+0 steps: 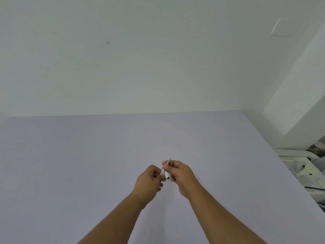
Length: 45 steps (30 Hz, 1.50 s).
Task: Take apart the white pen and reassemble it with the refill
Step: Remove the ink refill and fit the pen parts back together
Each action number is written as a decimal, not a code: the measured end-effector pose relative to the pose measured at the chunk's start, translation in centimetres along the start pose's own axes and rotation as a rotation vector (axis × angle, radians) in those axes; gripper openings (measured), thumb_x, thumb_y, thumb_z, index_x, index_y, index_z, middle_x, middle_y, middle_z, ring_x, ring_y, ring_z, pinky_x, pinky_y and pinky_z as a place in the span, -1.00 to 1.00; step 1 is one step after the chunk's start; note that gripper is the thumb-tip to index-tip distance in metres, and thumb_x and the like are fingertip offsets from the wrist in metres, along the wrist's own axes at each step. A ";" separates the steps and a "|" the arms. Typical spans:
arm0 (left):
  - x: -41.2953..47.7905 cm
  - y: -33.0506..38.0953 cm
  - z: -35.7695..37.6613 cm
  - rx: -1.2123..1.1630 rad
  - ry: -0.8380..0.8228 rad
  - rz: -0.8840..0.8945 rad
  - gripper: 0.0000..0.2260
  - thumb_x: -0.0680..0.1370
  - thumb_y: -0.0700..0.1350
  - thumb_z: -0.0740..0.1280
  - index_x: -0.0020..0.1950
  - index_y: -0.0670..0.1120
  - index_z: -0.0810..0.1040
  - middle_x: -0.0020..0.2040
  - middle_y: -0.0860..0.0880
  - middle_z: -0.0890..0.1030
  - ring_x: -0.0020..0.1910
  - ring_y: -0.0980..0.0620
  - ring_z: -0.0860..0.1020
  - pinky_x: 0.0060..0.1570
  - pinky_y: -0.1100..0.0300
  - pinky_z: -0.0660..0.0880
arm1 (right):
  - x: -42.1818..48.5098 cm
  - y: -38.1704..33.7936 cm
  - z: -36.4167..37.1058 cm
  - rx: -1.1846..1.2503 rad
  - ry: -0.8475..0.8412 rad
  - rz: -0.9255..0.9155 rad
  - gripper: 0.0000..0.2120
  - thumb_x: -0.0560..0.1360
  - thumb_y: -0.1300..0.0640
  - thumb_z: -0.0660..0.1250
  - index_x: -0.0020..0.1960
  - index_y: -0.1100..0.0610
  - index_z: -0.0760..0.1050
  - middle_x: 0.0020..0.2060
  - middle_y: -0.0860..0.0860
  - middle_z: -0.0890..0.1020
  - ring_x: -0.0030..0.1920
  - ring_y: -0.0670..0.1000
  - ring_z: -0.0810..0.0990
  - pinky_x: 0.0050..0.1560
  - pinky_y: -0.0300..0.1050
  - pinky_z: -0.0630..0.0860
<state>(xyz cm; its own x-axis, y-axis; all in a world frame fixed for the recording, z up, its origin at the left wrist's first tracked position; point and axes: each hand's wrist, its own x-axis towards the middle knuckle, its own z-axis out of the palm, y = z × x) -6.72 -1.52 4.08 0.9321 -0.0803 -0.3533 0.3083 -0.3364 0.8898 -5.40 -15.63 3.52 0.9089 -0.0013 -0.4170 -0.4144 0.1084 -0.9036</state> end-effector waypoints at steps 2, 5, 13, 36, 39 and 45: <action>0.0 0.0 -0.1 -0.003 0.007 0.004 -0.98 0.54 -0.15 0.29 -0.07 -0.04 0.50 -0.13 -0.02 0.67 -0.24 0.07 0.61 -0.17 0.22 0.59 | 0.0 -0.3 0.0 -0.041 0.003 -0.001 -0.97 0.42 0.10 0.44 -0.17 0.01 0.66 -0.22 -0.08 0.69 -0.17 -0.04 0.56 -0.20 -0.20 0.40; -0.1 0.2 -0.1 0.010 0.007 0.024 -0.97 0.52 -0.16 0.32 -0.10 -0.05 0.49 -0.09 -0.10 0.66 -0.28 0.06 0.59 -0.18 0.20 0.57 | 0.1 -0.7 0.1 -0.107 0.036 0.026 -0.81 0.35 0.01 0.49 -0.28 0.06 0.53 -0.26 -0.01 0.62 -0.26 -0.02 0.49 -0.24 -0.19 0.38; 0.4 0.7 0.0 0.028 0.019 0.030 -0.97 0.52 -0.17 0.32 -0.06 -0.10 0.51 -0.11 -0.08 0.65 -0.28 0.06 0.59 -0.13 0.13 0.58 | 0.1 -1.0 0.3 -0.038 0.031 0.022 -0.82 0.44 -0.02 0.41 -0.17 0.10 0.61 -0.23 -0.01 0.61 -0.33 -0.07 0.41 -0.26 -0.19 0.38; 0.5 0.4 -0.1 0.063 0.004 0.038 -0.99 0.51 -0.17 0.33 -0.11 -0.08 0.52 -0.21 0.02 0.61 -0.30 0.09 0.58 -0.18 0.18 0.58 | 0.1 -1.9 0.3 -0.209 0.070 0.022 -0.70 0.42 -0.11 0.41 -0.25 0.11 0.47 -0.28 0.00 0.52 -0.34 -0.05 0.39 -0.30 -0.20 0.37; 0.5 0.6 -0.3 0.047 0.017 0.029 -0.99 0.50 -0.18 0.33 -0.10 -0.09 0.52 -0.22 0.02 0.61 -0.30 0.07 0.58 -0.18 0.17 0.58 | -0.1 -2.0 0.1 -0.099 0.013 -0.023 -0.93 0.47 0.07 0.38 -0.17 0.03 0.62 -0.20 -0.03 0.64 -0.27 -0.08 0.48 -0.28 -0.22 0.42; 0.4 0.5 -0.1 0.059 0.007 0.036 -0.97 0.50 -0.18 0.34 -0.12 -0.07 0.51 -0.23 0.02 0.59 -0.30 0.07 0.57 -0.16 0.15 0.58 | 0.0 -1.8 0.2 -0.192 0.068 0.037 -0.71 0.43 -0.10 0.40 -0.15 0.13 0.52 -0.22 -0.02 0.57 -0.31 -0.06 0.42 -0.27 -0.21 0.39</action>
<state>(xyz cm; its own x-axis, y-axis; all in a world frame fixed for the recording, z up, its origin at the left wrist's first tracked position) -6.14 -1.67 4.41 0.9438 -0.0864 -0.3190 0.2631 -0.3880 0.8833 -4.67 -15.63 5.15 0.8905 -0.0689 -0.4497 -0.4543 -0.0824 -0.8870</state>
